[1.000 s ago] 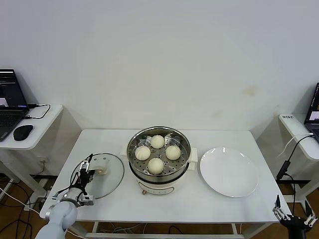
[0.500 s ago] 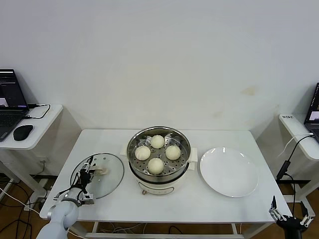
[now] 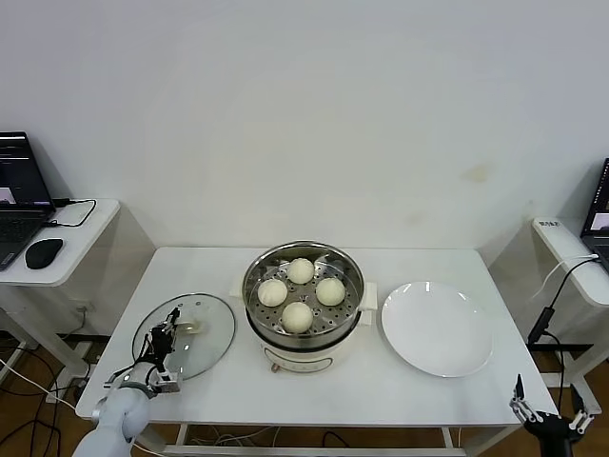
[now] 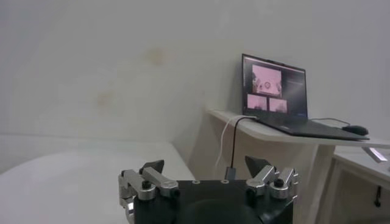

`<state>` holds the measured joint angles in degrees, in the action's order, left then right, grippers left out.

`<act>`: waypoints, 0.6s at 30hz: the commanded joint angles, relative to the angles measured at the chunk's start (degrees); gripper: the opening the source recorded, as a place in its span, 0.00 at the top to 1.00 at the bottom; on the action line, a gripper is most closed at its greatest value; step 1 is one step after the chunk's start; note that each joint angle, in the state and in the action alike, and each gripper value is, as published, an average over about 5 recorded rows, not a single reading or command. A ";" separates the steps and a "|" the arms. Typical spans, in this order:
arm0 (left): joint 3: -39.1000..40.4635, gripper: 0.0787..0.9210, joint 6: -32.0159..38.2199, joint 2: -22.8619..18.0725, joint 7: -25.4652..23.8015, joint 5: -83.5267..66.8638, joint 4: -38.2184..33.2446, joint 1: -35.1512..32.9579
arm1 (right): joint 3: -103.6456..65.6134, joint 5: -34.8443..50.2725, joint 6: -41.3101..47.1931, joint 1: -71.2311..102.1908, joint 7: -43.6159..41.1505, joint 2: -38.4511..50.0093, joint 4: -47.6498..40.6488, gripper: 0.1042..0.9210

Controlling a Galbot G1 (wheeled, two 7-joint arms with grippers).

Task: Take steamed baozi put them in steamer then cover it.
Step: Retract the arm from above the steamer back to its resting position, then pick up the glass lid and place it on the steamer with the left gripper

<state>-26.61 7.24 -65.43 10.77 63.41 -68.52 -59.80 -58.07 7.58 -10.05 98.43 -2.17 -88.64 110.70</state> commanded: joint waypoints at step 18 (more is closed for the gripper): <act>-8.46 0.92 -7.83 10.01 -6.42 -3.52 -27.47 -9.70 | 2.75 -2.21 -0.54 0.68 -0.33 0.71 1.14 0.12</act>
<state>-31.58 4.12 -61.81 11.20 62.78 -82.00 -66.17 -56.01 5.79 -10.50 99.02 -2.46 -88.03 111.72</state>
